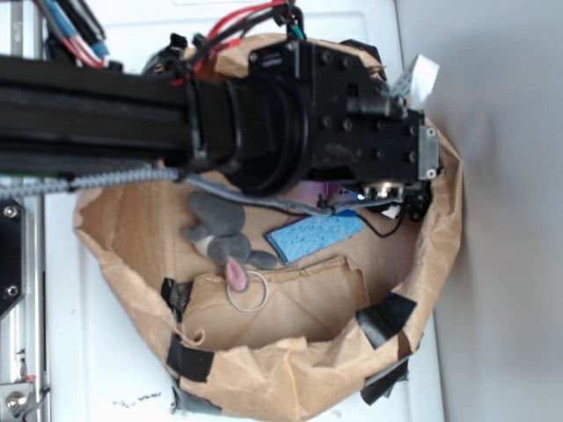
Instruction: Grab the wood chip.
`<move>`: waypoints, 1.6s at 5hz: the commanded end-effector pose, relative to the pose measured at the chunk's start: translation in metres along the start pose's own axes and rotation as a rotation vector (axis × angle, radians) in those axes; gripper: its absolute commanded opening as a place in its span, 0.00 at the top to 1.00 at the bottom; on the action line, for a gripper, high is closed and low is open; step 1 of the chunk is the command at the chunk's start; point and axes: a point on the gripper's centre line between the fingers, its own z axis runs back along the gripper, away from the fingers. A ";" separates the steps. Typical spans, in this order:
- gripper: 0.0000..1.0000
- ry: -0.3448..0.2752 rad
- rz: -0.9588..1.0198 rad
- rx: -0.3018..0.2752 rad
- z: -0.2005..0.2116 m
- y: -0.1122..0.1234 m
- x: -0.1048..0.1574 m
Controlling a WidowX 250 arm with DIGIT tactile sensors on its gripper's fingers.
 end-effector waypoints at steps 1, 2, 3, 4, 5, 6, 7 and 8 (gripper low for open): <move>1.00 -0.077 -0.033 -0.033 0.005 0.018 -0.008; 1.00 -0.083 -0.044 -0.059 0.011 0.023 -0.011; 1.00 -0.079 -0.059 -0.074 0.013 0.024 -0.012; 1.00 -0.075 -0.069 -0.087 0.016 0.028 -0.013; 1.00 -0.047 -0.087 -0.141 0.039 0.035 -0.011; 1.00 -0.005 -0.195 -0.265 0.076 0.045 -0.010; 1.00 -0.048 -0.418 -0.457 0.116 0.058 -0.011; 1.00 0.021 -0.667 -0.464 0.123 0.064 -0.011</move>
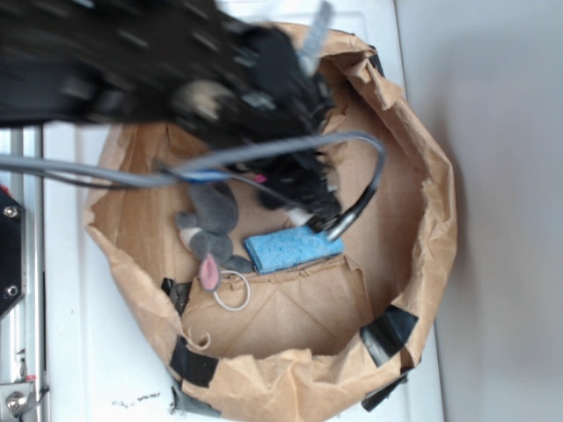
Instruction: Grab the wood chip.
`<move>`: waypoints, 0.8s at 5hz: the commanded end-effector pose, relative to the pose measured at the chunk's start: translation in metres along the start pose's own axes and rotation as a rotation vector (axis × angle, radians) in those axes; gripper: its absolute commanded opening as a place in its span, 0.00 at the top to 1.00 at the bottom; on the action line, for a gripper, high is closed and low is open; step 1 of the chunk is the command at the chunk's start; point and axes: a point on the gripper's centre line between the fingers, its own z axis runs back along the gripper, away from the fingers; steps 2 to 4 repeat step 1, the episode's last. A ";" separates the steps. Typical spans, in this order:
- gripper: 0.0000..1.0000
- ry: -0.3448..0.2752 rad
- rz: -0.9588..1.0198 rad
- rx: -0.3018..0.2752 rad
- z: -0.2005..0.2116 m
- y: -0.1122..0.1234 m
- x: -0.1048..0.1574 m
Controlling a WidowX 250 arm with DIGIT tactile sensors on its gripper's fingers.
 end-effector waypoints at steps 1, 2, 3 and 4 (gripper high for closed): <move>1.00 0.069 -0.373 -0.078 0.029 0.015 0.003; 1.00 0.069 -0.373 -0.078 0.029 0.015 0.003; 1.00 0.069 -0.373 -0.078 0.029 0.015 0.003; 1.00 0.069 -0.373 -0.078 0.029 0.015 0.003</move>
